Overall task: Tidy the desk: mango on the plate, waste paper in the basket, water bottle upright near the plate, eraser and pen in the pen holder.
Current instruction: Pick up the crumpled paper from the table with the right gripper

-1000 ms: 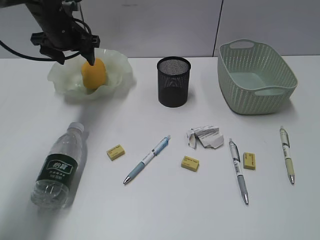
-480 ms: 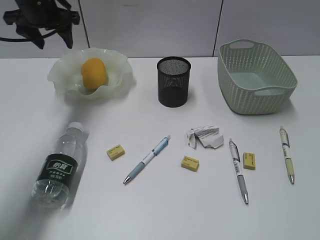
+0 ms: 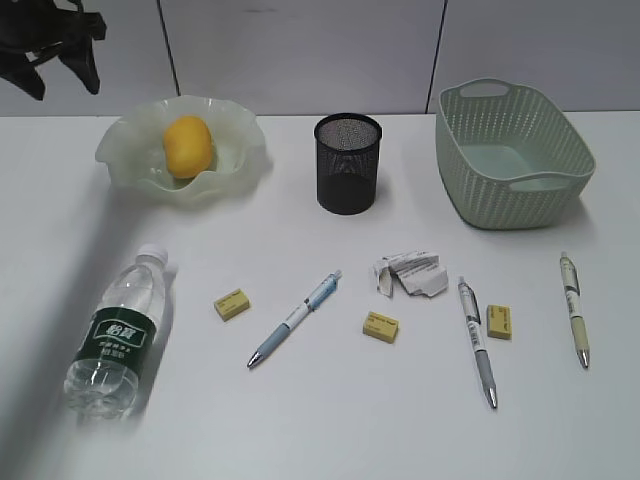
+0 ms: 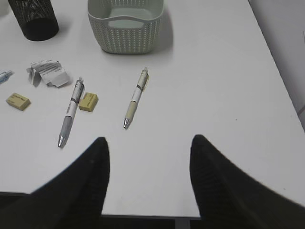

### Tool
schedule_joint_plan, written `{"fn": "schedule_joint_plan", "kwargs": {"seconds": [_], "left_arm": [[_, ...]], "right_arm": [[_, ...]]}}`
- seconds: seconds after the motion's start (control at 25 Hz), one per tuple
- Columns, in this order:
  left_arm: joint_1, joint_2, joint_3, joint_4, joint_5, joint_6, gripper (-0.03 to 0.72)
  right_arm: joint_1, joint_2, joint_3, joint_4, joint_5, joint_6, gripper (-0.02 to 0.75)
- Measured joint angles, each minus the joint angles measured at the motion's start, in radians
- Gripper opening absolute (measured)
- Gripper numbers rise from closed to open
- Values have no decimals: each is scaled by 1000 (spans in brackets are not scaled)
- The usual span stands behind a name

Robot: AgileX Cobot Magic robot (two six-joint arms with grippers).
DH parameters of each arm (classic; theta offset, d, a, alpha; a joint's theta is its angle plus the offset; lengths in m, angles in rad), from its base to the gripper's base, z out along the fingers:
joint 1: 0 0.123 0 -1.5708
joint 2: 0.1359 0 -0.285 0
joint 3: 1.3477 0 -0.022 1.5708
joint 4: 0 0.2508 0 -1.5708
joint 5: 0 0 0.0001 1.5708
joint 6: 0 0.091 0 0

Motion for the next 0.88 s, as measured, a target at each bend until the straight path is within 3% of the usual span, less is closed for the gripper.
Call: {"fn": "schedule_joint_plan", "kwargs": {"seconds": [0.12,0.52,0.88], "left_arm": [[-1,-94,126,0,-3,19,518],[-1,-639,749,24,1,34,515],[0,-1237,1052,21,4,37,512]], "right_arm": [[0,0,0,0,0,0,435],[0,0,0,0,0,0,435],[0,0,0,0,0,0,435]]}}
